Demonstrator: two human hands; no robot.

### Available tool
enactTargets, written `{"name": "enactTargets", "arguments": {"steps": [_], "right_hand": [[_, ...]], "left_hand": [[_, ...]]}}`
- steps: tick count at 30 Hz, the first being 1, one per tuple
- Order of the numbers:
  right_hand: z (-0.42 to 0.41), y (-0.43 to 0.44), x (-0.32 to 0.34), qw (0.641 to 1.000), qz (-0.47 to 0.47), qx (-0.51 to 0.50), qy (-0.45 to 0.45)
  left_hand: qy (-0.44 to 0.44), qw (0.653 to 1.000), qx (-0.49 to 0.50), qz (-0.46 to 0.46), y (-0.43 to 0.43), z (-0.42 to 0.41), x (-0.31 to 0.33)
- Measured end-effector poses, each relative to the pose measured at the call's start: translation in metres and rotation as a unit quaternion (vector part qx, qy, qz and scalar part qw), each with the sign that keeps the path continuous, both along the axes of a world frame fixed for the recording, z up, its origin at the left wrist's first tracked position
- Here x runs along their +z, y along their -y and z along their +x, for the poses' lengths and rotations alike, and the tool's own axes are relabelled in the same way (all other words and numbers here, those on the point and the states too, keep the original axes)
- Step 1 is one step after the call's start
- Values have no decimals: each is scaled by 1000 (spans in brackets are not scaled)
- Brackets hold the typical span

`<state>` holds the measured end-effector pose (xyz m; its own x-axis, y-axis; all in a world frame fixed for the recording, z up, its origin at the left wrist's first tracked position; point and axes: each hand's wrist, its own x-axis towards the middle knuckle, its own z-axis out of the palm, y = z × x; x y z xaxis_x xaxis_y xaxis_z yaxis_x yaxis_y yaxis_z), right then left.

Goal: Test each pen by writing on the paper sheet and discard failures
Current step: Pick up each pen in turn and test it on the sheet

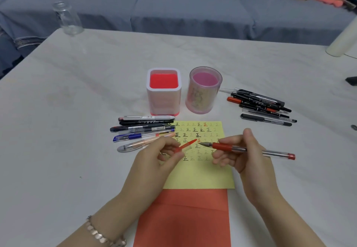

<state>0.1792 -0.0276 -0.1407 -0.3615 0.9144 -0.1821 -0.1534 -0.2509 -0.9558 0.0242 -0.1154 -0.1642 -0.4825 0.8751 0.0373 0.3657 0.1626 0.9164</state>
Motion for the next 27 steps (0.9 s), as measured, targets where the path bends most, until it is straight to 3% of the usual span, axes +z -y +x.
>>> {"name": "enactTargets", "arguments": {"steps": [3,9,17,21,24,27], "right_hand": [[3,-1,7,1000,6,4,1],[7,-1,12,999,29,11,13],[7,7,15,997,52,14,50],[10,7,15,995,59,-35,71],[15,3,14,994,71,-50,64],[23,-4,18,992,105,-20,70]], "left_hand": [[39,999,-2,15,-1,9,10],[29,999,-18,12,0,14,18],[-72,991,-95,69,-5,21,18],[-111,974,-196,32,-11,30,15],[-58,979,-196,20,-19,41,17],[120,967,-215,-60,-31,46,26]]}}
